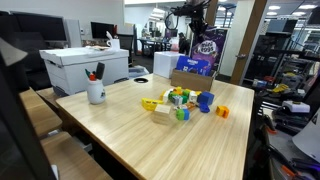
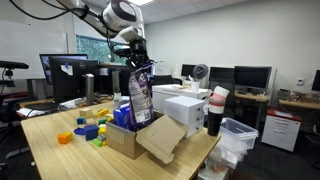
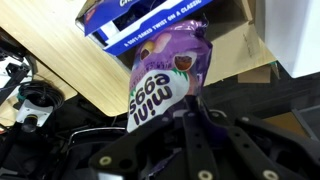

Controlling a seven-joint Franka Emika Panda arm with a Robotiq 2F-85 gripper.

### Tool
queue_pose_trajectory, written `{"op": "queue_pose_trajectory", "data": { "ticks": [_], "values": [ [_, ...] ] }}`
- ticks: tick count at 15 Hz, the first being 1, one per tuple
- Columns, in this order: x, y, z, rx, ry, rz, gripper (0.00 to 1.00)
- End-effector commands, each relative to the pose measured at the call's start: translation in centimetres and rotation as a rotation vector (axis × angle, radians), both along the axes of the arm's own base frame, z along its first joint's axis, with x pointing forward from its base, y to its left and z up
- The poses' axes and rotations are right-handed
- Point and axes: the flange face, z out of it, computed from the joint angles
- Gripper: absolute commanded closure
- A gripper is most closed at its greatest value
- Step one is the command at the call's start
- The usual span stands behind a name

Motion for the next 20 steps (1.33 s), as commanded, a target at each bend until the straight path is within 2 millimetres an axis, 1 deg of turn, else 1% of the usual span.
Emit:
{"op": "queue_pose_trajectory", "data": {
  "ticks": [1, 7, 8, 11, 16, 18, 20],
  "values": [
    [0.9, 1.6, -0.9, -0.002, 0.005, 0.036, 0.98],
    [2.0, 2.6, -3.6, 0.019, 0.040, 0.060, 0.98],
    [1.7, 3.3, -4.0, 0.022, 0.045, 0.062, 0.98],
    [1.9, 4.0, -4.6, 0.038, 0.049, 0.066, 0.98],
    [2.3, 5.4, -3.9, 0.071, 0.019, 0.069, 0.98],
    [2.5, 5.5, -3.5, 0.092, 0.000, 0.060, 0.98],
    [2.8, 5.1, -3.1, 0.114, -0.022, 0.047, 0.98]
  ]
}}
